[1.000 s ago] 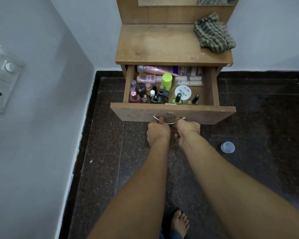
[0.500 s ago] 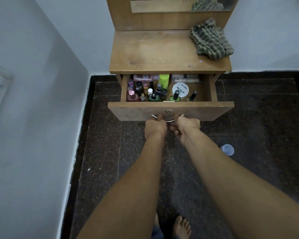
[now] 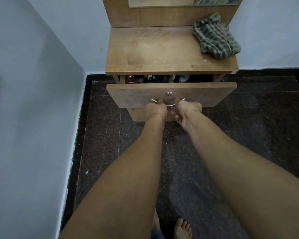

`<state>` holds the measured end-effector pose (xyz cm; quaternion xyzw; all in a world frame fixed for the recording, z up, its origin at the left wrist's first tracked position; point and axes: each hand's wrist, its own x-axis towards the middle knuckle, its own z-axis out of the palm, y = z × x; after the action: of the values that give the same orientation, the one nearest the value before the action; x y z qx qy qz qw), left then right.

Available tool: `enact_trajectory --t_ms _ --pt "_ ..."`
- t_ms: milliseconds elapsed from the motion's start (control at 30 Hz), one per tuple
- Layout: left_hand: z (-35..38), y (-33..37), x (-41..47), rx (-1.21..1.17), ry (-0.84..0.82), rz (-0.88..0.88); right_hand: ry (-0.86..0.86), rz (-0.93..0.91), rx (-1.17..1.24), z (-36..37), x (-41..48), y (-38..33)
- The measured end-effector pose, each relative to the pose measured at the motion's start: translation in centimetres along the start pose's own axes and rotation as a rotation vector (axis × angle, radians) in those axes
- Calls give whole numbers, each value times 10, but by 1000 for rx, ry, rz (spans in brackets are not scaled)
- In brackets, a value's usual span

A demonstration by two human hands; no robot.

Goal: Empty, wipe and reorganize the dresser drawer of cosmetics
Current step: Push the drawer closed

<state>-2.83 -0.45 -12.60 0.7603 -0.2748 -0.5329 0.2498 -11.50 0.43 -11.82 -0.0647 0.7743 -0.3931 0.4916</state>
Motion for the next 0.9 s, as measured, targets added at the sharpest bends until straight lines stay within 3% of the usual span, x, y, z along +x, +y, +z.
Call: enact_trajectory --t_ms 667,900 --pt "10 39 50 9 -29 -34 -57 -6 -4 26 34 -37" --pt "5 42 46 54 -45 36 -103 -15 -35 26 36 -40"
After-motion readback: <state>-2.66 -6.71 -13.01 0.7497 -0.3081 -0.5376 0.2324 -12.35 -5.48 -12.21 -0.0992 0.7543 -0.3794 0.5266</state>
